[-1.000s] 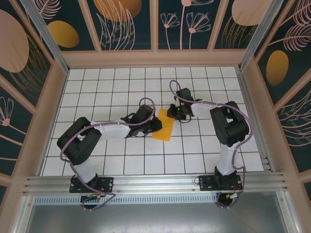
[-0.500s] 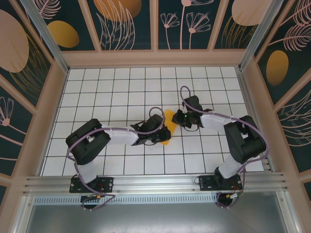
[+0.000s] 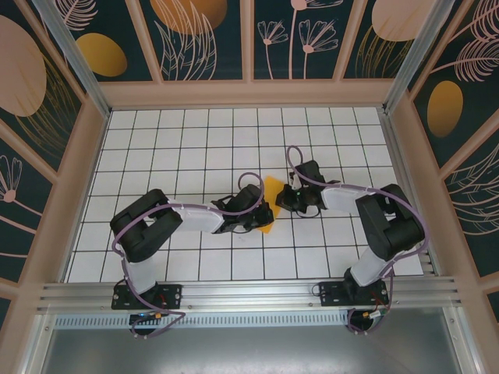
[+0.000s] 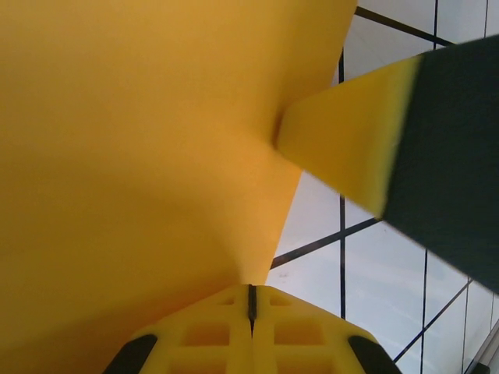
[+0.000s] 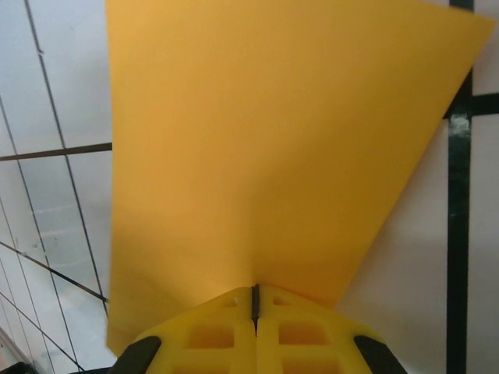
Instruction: Fold a paper plane with a square sheet of paper (pick it up from the middle)
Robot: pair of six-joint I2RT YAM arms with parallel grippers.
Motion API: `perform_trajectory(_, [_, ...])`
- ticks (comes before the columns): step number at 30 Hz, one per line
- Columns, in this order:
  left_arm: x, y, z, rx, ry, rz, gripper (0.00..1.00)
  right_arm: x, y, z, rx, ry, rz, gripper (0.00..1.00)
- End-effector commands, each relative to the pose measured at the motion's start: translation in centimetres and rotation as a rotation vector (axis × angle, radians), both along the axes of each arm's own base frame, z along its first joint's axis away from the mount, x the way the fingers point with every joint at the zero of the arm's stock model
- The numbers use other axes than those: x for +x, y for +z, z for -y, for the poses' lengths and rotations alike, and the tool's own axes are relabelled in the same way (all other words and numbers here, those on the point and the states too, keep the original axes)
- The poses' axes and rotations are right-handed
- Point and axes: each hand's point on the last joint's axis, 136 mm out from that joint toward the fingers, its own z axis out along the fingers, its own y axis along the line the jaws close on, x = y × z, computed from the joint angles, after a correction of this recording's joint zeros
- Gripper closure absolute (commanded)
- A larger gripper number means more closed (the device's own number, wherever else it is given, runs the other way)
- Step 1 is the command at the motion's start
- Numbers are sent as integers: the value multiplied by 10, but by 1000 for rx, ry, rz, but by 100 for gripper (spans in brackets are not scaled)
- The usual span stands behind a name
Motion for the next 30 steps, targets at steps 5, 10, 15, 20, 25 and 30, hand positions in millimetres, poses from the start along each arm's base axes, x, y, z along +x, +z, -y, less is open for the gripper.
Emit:
perform_trajectory(5, [9, 9, 16, -27, 4, 14, 96, -5, -11, 0, 9, 37, -12, 100])
perform_trajectory(10, [11, 6, 20, -32, -1, 4, 96, -5, -11, 2, 23, 26, -9, 100])
perform_trajectory(15, [8, -7, 15, 0, 5, -16, 96, -4, -9, 4, 38, 19, 0, 100])
perform_trajectory(20, [5, -21, 8, 38, 10, -37, 96, -1, 3, 1, 72, 33, 39, 100])
perform_trajectory(25, [3, -25, 2, 55, 22, -42, 97, -3, 15, 4, 71, 43, 67, 100])
perform_trajectory(30, [3, -25, 2, 54, 25, -43, 97, -14, 1, 9, 47, 44, 20, 100])
